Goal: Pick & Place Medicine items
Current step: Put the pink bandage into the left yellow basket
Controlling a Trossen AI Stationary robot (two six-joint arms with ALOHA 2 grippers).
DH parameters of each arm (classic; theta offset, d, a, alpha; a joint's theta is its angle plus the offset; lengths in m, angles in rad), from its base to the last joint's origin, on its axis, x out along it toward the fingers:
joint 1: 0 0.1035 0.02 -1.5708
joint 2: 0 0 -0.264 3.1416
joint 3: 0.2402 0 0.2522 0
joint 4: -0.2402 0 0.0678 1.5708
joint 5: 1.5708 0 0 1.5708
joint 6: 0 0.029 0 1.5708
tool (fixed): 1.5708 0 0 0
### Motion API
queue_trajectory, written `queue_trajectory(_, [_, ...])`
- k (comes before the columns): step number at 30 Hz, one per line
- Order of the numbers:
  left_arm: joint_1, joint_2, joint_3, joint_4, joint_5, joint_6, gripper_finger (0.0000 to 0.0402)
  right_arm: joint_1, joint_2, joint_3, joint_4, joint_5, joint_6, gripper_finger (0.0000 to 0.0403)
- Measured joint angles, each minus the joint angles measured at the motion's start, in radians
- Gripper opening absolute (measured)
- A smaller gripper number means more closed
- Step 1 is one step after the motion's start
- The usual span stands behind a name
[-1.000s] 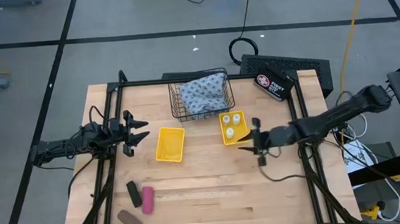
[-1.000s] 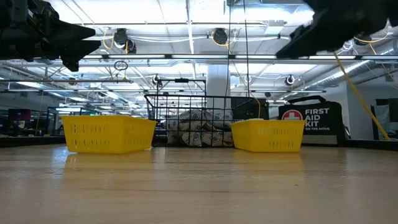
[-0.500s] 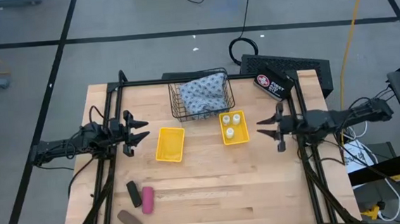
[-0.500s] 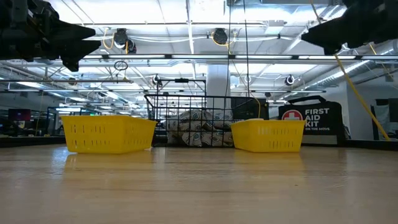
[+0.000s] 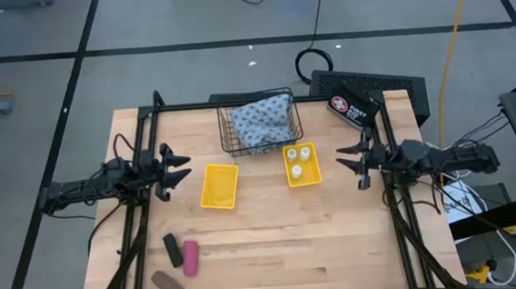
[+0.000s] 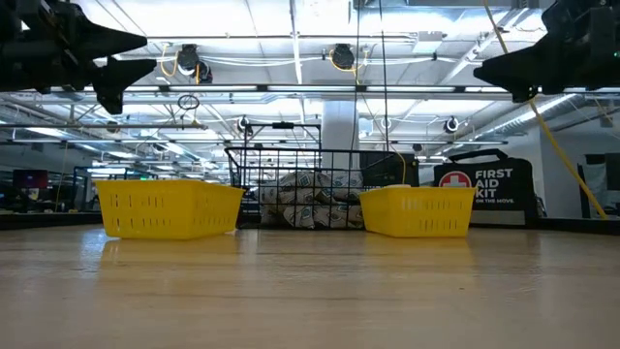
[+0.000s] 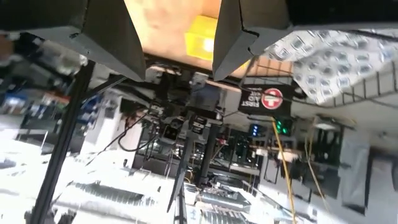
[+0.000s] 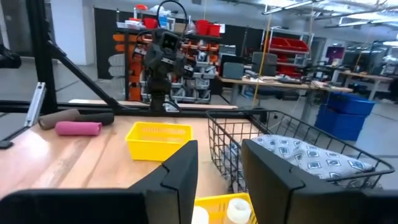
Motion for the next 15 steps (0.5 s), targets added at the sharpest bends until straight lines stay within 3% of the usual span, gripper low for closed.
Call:
queue_trajectory(6, [0.0, 0.0, 0.0, 0.004, -0.009, -0.057, 0.0198, -0.074, -0.031, -0.029, 0.003, -0.085, 0.053, 0.0114])
queue_trajectory(15, [0.0, 0.0, 0.0, -0.01, -0.068, -0.105, 0.0198, -0.084, -0.032, -0.106, 0.069, -0.086, 0.055, 0.0114])
